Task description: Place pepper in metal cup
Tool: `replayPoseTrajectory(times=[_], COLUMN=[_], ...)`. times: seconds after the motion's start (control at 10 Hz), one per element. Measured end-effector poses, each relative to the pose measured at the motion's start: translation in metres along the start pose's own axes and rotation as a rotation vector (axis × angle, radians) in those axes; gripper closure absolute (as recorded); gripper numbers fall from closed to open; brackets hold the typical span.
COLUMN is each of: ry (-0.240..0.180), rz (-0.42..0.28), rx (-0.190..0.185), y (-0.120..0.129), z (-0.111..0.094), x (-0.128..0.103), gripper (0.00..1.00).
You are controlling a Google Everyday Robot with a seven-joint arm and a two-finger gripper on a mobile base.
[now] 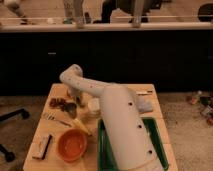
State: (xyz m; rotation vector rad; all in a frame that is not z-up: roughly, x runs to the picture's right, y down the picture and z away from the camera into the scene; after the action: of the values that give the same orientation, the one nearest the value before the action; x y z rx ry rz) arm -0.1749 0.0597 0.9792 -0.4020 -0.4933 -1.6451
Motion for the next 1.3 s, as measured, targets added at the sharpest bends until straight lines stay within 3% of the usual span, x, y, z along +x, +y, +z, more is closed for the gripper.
replayPoseTrajectory(times=[0.7,1.3], ry=[0.136,0.28], rz=[0.037,0.03], rx=[-0.016,0.019], y=[0.018,0.008], z=[-0.038,-0.09], x=[0.014,0.004], gripper=[0.9,0.9])
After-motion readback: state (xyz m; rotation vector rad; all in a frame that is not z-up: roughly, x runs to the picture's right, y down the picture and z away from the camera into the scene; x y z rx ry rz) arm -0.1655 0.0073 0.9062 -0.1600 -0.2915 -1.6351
